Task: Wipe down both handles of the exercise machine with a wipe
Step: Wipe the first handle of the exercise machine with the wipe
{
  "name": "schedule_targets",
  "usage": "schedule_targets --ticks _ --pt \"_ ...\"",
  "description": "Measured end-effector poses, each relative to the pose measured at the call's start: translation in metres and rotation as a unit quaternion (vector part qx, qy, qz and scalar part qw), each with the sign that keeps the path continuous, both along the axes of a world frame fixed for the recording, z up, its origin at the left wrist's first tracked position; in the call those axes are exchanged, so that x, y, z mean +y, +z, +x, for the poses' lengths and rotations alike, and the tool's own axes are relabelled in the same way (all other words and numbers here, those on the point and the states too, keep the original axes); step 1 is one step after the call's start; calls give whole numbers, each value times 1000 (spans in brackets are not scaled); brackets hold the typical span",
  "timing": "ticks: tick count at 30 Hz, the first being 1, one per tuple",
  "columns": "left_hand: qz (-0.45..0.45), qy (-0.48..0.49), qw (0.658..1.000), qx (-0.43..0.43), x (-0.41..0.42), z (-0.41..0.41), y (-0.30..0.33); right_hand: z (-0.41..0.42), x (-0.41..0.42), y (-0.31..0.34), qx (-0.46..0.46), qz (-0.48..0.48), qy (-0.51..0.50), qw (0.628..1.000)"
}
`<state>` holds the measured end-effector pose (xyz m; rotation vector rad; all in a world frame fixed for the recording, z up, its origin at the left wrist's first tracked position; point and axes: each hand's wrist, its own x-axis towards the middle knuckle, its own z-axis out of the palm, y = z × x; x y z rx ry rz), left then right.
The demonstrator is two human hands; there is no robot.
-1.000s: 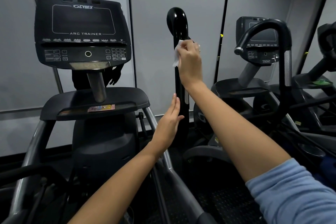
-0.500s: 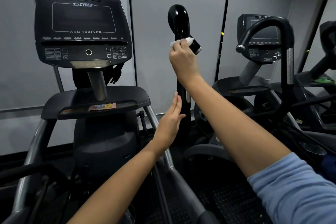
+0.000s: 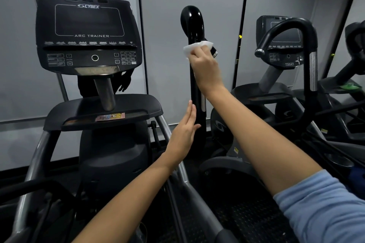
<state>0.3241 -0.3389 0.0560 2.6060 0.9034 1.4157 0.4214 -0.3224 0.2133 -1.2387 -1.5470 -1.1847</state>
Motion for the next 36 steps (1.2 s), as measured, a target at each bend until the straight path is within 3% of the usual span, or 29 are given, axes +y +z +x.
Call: schedule_targets --ticks 2,5,8,16,18,20,22,24,29,36 --pt "-10 1 1000 2 -1 0 1 5 -3 -2 112 -3 81 990" --pt "-14 -7 1000 -6 -2 -1 1 9 -7 2 326 -7 170 930" --pt "-3 -11 1000 -5 -3 -1 -1 17 -5 9 430 -46 223 874" --pt "-13 -16 1000 -4 -2 0 -1 15 -17 -40 535 -133 345 760" --pt "-5 -13 1000 -1 -2 0 -1 13 -16 -29 553 -139 366 736" --pt "9 -5 1000 1 -1 -1 -1 7 -14 -3 591 -132 414 679" --pt "16 1 1000 0 -1 -1 -1 3 -17 14 638 -133 471 595" --pt "9 0 1000 -2 -2 0 -1 4 -26 6 653 -176 487 553" --pt "2 -11 1000 -1 -1 2 0 15 -41 -34 632 -304 414 580" --pt "-16 -6 1000 8 -5 0 1 9 -24 -2 638 -252 436 583"
